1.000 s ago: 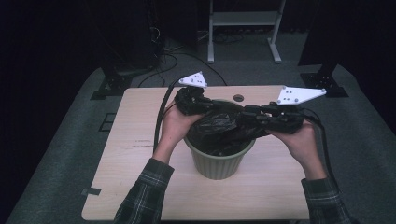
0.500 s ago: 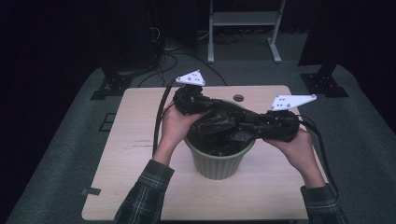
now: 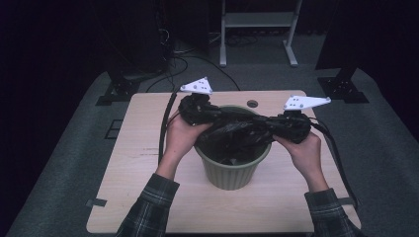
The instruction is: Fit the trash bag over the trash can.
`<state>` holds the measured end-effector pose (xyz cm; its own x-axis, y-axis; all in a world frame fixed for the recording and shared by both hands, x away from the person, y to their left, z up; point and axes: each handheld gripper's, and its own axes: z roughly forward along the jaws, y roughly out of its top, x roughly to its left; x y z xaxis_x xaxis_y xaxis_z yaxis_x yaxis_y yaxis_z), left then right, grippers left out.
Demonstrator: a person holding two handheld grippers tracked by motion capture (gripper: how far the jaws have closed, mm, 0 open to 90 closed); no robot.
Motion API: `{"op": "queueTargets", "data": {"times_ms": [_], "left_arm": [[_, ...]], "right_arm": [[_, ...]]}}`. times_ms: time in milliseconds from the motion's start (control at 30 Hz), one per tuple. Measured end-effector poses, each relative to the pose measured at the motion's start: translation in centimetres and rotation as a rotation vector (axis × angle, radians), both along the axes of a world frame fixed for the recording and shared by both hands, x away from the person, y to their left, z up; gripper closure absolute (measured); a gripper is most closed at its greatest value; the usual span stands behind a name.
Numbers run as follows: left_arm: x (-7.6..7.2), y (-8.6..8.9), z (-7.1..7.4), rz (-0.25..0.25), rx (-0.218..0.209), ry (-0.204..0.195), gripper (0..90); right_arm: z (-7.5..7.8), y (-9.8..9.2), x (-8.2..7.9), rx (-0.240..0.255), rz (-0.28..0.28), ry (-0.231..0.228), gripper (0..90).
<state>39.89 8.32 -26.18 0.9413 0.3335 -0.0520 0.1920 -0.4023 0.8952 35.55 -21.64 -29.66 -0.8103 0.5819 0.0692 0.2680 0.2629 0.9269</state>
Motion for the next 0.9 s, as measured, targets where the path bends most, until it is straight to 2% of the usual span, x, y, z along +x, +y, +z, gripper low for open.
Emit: {"op": "queueTargets", "data": {"times_ms": [67, 200, 433, 600, 667, 767, 867, 900], "left_arm": [[0.3, 1.2, -0.3, 0.028, -0.026, 0.013, 89.6], [0.5, 3.3, -0.9, 0.080, -0.050, 0.029, 89.5], [0.4, 7.2, -2.1, 0.161, -0.088, 0.049, 89.5], [-0.1, 9.7, -2.7, 0.196, -0.114, 0.054, 89.5], [-0.5, 10.2, -2.9, 0.200, -0.108, 0.050, 89.5], [-1.0, 10.6, -3.0, 0.215, -0.096, 0.034, 89.5], [-1.1, 10.7, -3.3, 0.202, -0.094, 0.046, 88.9], [-1.2, 10.6, -3.3, 0.199, -0.091, 0.046, 85.0]], "right_arm": [[0.1, -0.6, -0.3, 0.004, -0.003, -0.010, 90.0], [0.4, -1.9, -0.8, 0.008, -0.021, -0.018, 90.0], [0.2, -3.7, -1.3, 0.012, -0.051, -0.028, 90.0], [-0.1, -4.7, -1.7, 0.026, -0.055, -0.029, 90.0], [-0.2, -4.6, -2.0, 0.031, -0.028, -0.025, 90.0], [-0.2, -4.2, -2.2, 0.017, -0.022, -0.028, 90.0], [-0.3, -3.7, -2.2, 0.021, -0.008, -0.022, 90.0], [-0.3, -3.6, -2.2, 0.020, 0.002, -0.027, 90.0]]}}
